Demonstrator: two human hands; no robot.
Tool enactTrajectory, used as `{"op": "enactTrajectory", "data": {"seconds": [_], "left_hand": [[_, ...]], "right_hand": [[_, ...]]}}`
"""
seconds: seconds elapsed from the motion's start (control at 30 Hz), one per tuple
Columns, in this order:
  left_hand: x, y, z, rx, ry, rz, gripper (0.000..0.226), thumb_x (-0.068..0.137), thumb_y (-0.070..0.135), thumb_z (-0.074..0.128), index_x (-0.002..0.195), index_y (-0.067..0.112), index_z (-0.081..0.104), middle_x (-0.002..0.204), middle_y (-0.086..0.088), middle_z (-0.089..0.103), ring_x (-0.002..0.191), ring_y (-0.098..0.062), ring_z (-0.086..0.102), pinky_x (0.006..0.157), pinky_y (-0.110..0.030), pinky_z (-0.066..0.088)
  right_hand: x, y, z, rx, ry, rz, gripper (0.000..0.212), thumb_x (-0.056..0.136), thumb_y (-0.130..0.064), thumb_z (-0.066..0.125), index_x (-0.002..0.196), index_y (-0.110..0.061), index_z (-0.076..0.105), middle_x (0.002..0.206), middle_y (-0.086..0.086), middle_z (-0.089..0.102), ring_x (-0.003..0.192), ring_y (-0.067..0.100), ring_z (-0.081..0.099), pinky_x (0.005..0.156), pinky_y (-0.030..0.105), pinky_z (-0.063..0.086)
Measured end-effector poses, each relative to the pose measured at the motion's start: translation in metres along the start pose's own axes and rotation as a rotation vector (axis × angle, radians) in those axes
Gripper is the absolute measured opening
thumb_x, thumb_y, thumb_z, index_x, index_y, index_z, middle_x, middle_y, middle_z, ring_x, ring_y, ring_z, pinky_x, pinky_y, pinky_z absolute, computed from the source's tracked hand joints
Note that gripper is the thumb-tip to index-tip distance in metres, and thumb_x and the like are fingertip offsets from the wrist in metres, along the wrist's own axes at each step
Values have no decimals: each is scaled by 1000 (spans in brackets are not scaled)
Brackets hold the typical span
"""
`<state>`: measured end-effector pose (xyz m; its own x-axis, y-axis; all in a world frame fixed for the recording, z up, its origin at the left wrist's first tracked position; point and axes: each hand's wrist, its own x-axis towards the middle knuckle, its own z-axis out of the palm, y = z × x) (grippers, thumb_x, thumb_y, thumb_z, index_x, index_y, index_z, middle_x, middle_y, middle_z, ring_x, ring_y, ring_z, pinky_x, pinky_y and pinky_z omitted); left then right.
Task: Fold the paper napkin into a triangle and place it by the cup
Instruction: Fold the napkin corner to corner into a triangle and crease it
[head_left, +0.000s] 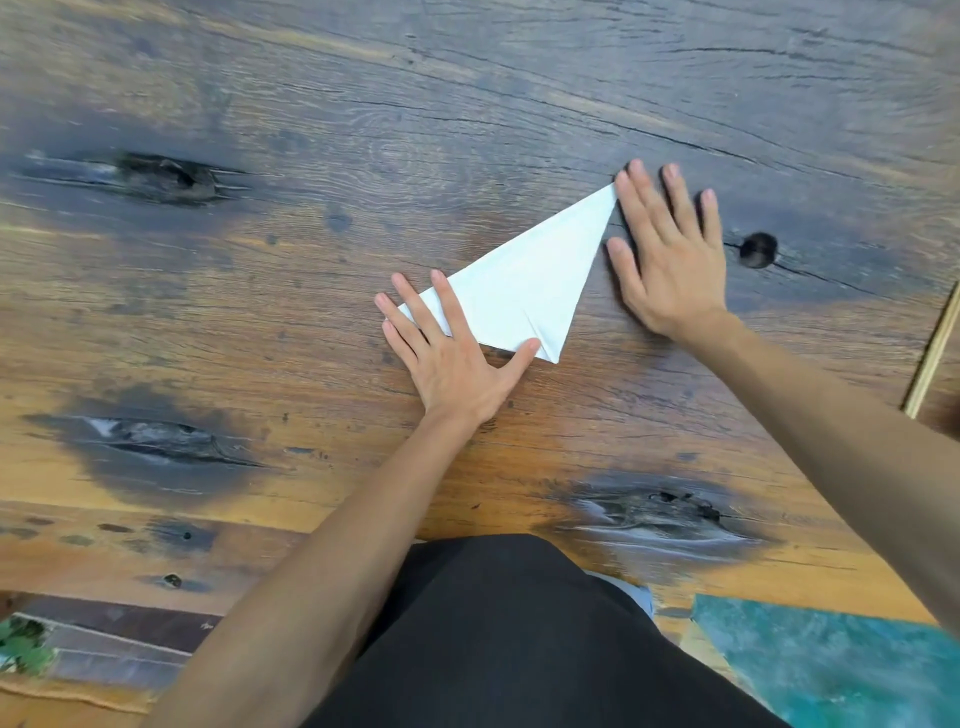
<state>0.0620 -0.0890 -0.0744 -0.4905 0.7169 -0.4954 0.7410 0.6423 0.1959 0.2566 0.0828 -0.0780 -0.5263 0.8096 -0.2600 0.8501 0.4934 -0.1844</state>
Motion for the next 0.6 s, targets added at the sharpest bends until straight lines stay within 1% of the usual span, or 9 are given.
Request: {"op": "enactTrajectory", "data": {"seconds": [0.07,0.13,0.17,0.2,0.27,0.3,0.37,0.47,0.6], "left_hand": [[0,1,-1,2,-10,0,134,70,99,35,160,9,-7,164,-31,-16,149,-53,-19,120,-64,-7],[0,1,-2,4,-10,-1,134,70,99,36,161,9,-6,164,-31,-16,149,-54,-19,120,-64,-7],[0,2,-2,3,-11,0,134,70,99,36,161,9,-6,163,-31,-16,148,-54,-19,120,-65,-6],[0,2,-3,2,-13,-1,134,70,98,37,160,9,-7,163,-31,-16,148,-54,-19,120,-65,-6],[0,2,-3,5,-20,-5,135,70,96,40,160,9,-6,163,-32,-15,148,-55,-18,121,-65,-4],[0,2,-3,8,-21,-5,135,69,95,42,161,8,-6,163,-33,-14,148,-56,-17,121,-65,-3],[1,2,-3,9,-19,-4,134,70,93,44,161,8,-5,163,-33,-14,148,-56,-16,122,-65,-2],[0,1,-3,4,-22,6,134,70,95,41,160,9,-7,163,-32,-15,149,-54,-18,121,-64,-4],[-2,-6,-3,42,-25,35,134,71,98,36,160,7,-9,164,-31,-16,150,-51,-18,121,-64,-6]], "right_hand": [[0,-8,-4,33,18,55,63,109,-50,25,166,-25,15,174,-4,13,161,20,9,128,47,3],[1,-31,-5,70,82,103,64,109,-44,32,165,-17,19,174,4,14,161,22,11,128,45,3],[1,-46,-4,63,106,67,63,108,-41,34,165,-15,21,173,7,17,160,24,14,128,45,4],[-1,-62,-2,46,111,-19,63,108,-39,35,164,-15,23,173,8,20,160,25,17,127,45,6],[-3,-87,6,19,55,-234,62,108,-39,34,164,-16,24,173,6,21,160,24,18,127,47,9],[-4,-94,10,8,13,-312,62,108,-39,33,165,-17,23,173,5,20,160,23,16,128,47,10],[-3,-95,19,-13,-34,-390,61,109,-40,30,166,-19,20,173,1,17,161,23,14,129,47,11],[1,-80,26,-52,-23,-422,61,110,-44,26,166,-23,17,174,-1,16,161,23,13,129,47,12],[7,-58,25,-47,18,-345,65,109,-51,27,166,-23,15,174,-2,17,161,21,13,129,46,12]]}}
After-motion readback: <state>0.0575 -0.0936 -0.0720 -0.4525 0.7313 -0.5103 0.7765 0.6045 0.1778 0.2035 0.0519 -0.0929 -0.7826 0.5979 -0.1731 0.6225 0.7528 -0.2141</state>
